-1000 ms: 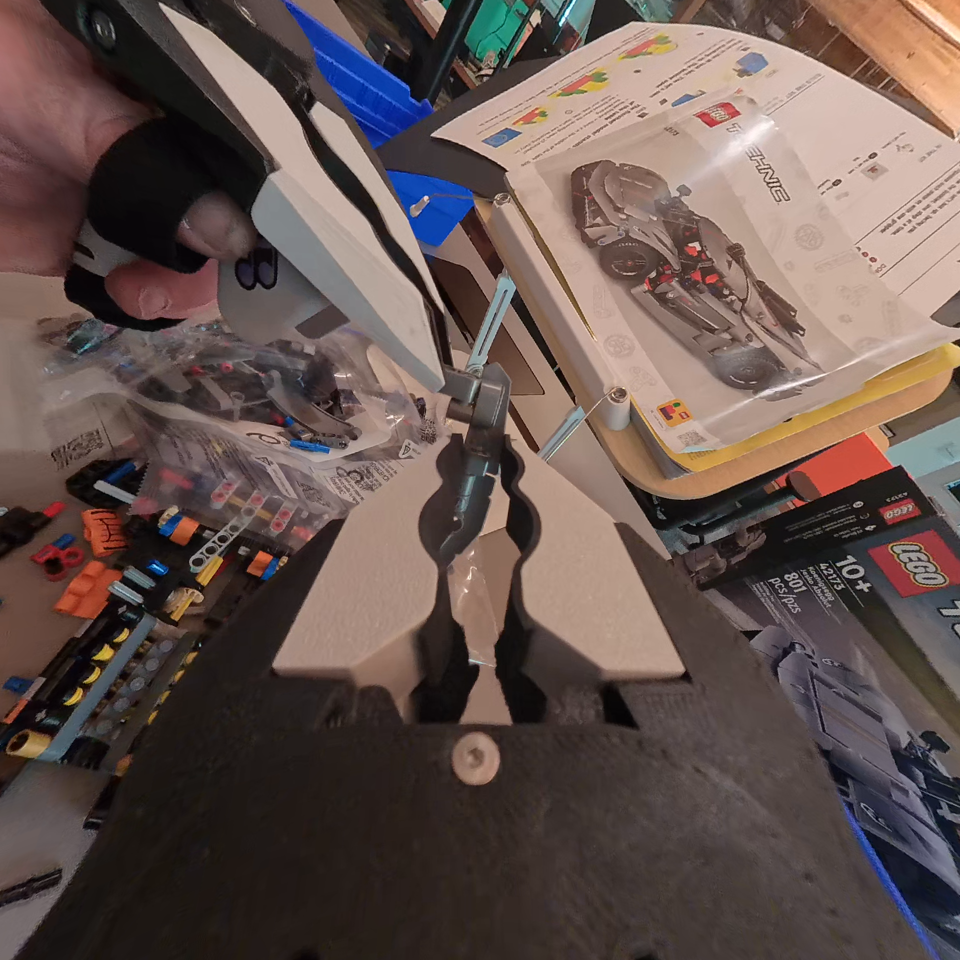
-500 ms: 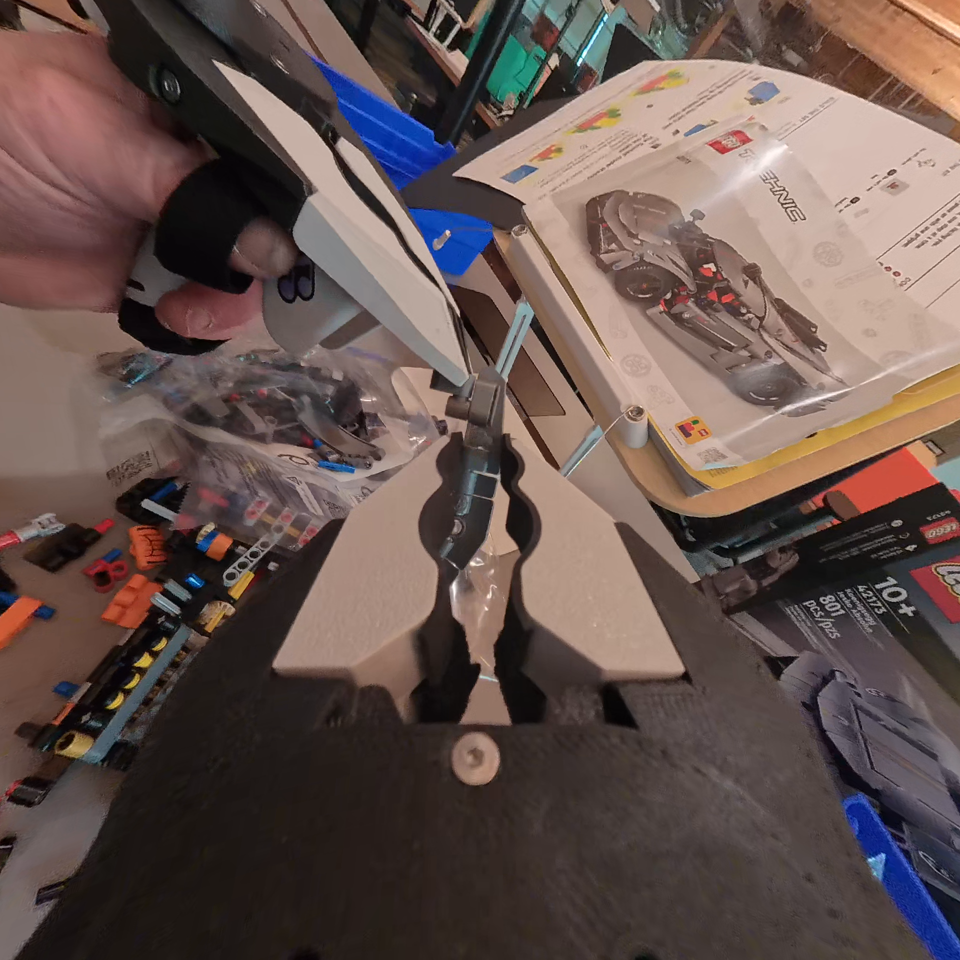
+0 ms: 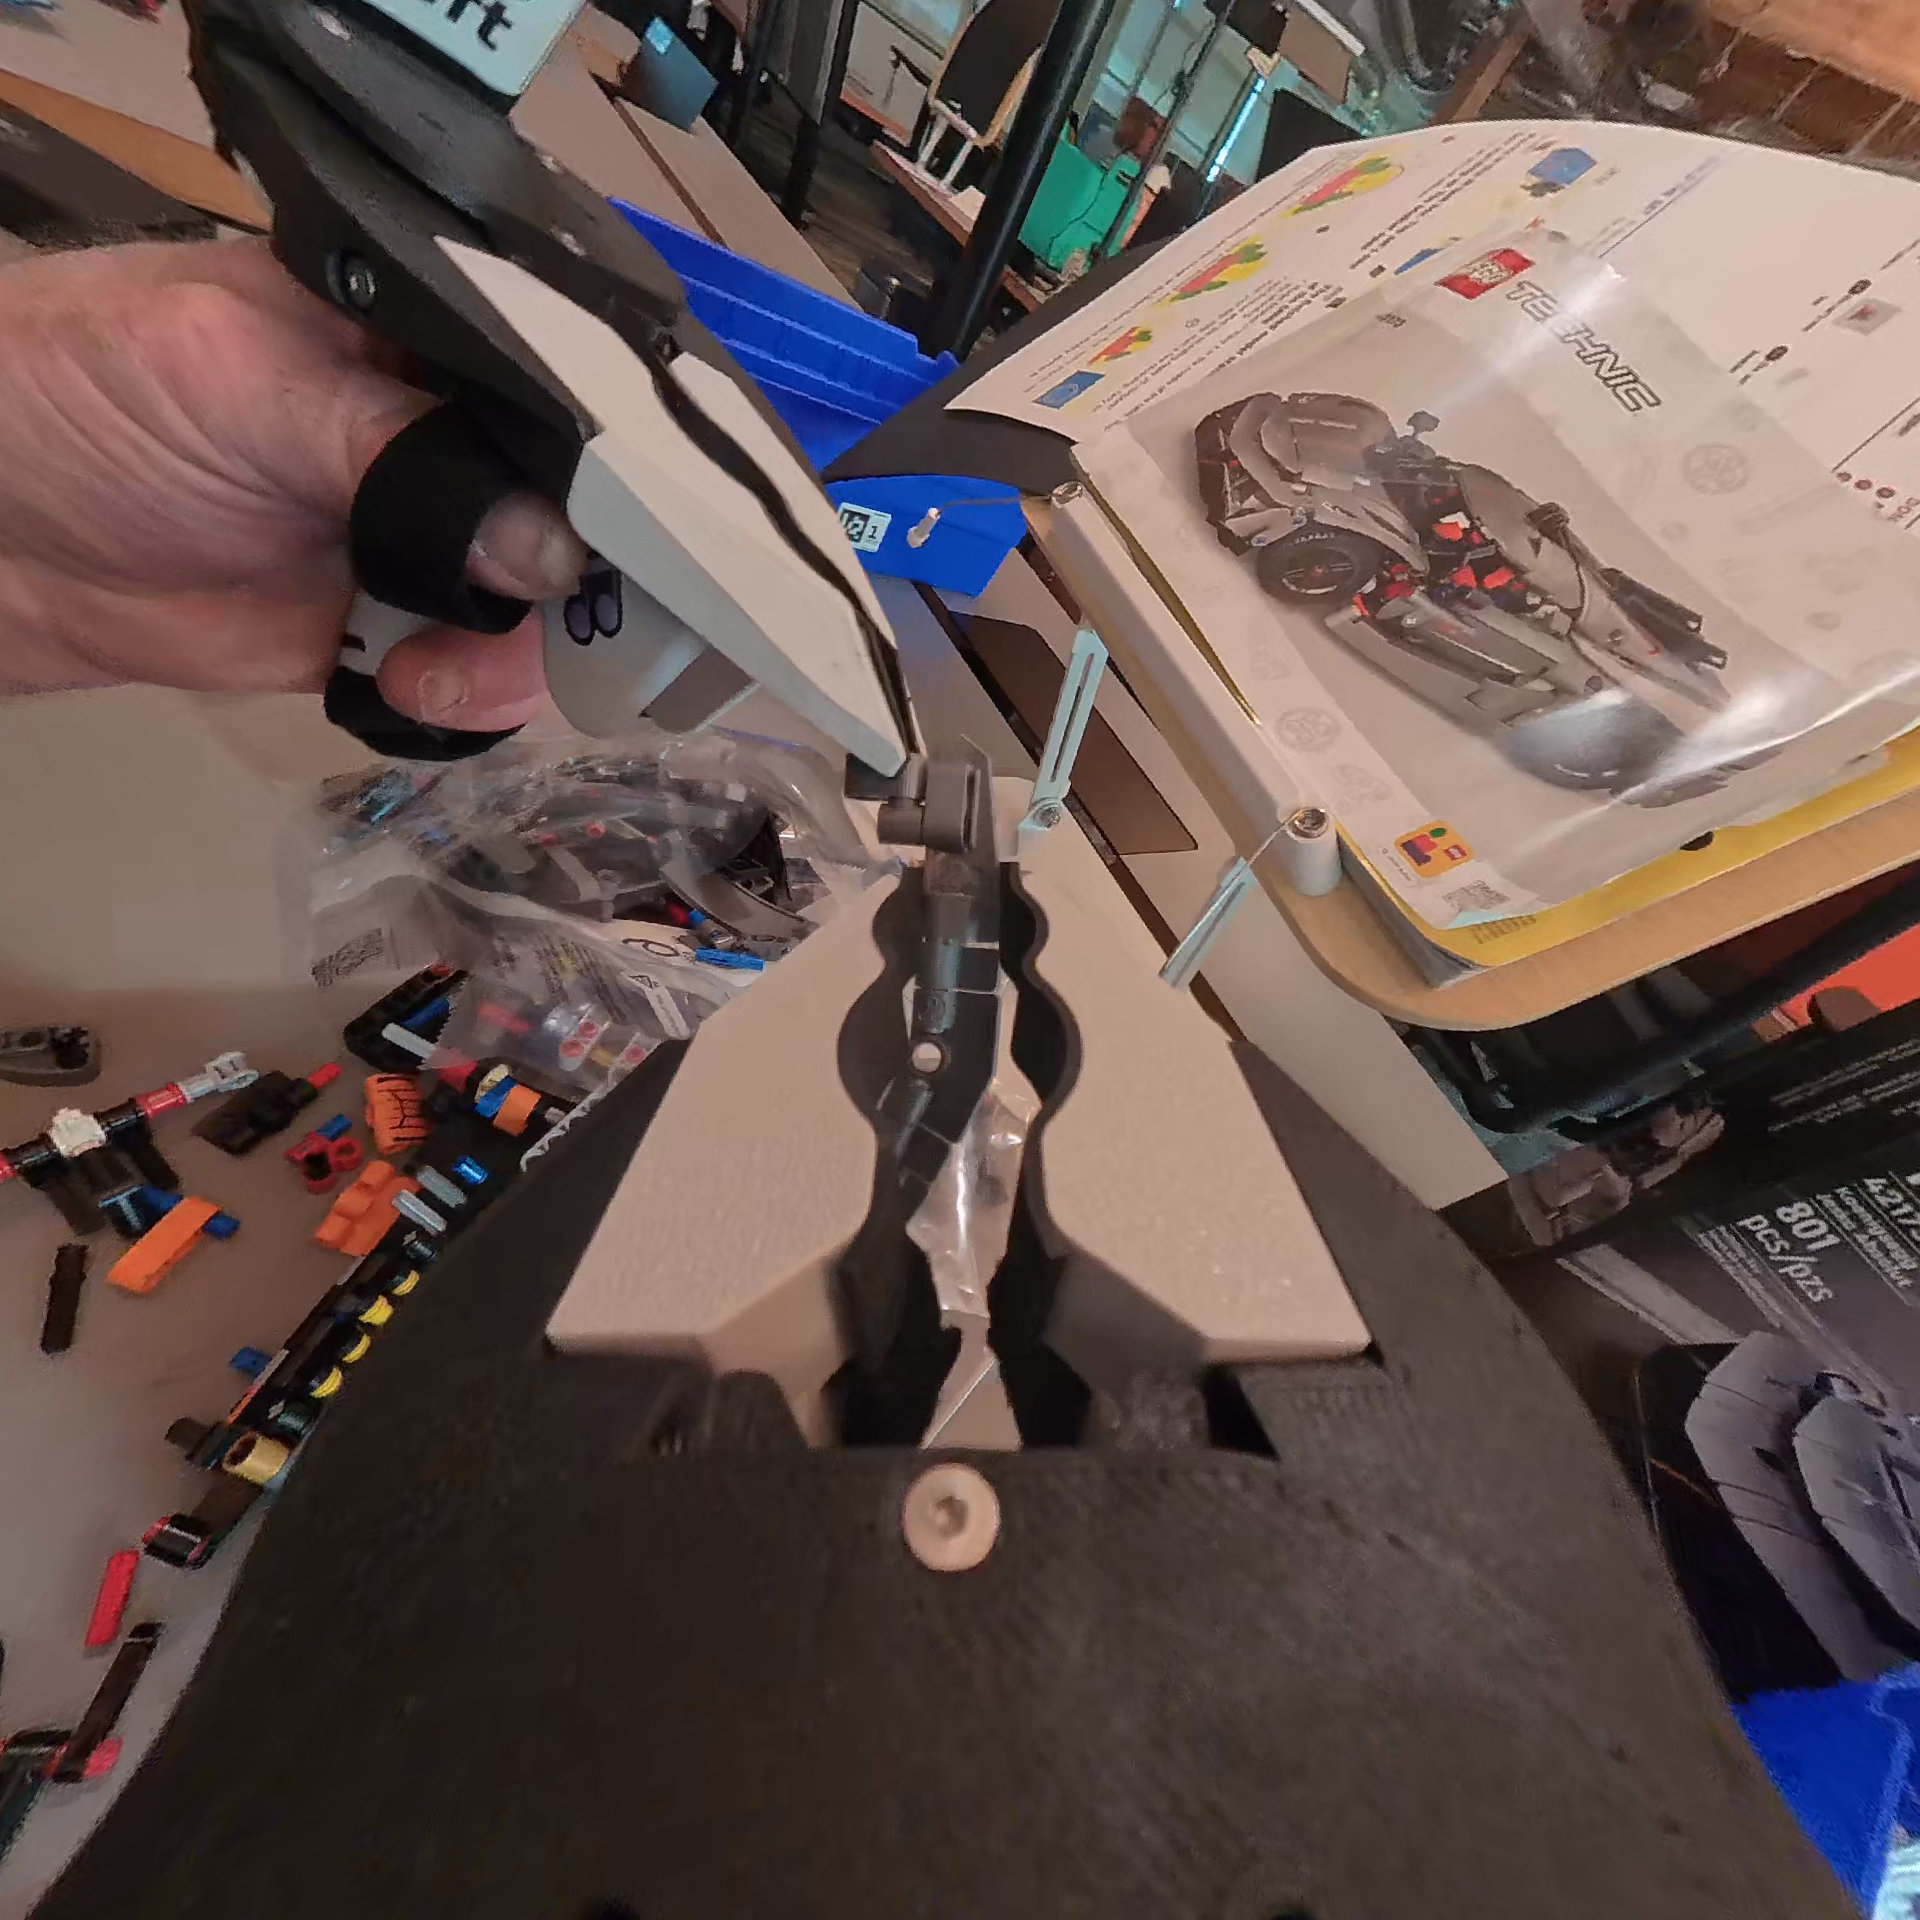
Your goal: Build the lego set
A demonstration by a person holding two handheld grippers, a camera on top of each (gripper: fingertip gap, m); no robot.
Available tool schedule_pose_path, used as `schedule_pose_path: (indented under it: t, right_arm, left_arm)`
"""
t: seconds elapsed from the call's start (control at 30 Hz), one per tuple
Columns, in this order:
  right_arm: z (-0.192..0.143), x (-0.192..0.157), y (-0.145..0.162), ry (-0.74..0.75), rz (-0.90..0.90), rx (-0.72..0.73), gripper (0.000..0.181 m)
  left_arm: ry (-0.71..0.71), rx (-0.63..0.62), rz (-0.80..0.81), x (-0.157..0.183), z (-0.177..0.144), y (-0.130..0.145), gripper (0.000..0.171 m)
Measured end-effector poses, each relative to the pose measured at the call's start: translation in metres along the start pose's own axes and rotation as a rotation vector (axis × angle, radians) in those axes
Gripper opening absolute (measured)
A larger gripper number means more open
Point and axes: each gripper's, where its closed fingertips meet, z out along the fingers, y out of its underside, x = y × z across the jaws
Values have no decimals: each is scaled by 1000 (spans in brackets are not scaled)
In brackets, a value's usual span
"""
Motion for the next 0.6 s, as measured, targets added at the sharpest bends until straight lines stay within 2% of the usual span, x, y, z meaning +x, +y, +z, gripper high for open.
schedule_pose_path:
  t: [0.27, 0.5, 0.6]
  right_arm:
    - [2, -2, 7, 3, -66, -25, 17]
    - [3, -2, 11, 27, -84, -73, 12]
    - [4, -1, 13, 39, -92, -83, 12]
  left_arm:
    - [11, -14, 2, 3, 10, 7, 4]
    - [51, -12, -43, 4, 13, 10, 5]
    - [62, -28, -48, 5, 15, 13, 11]
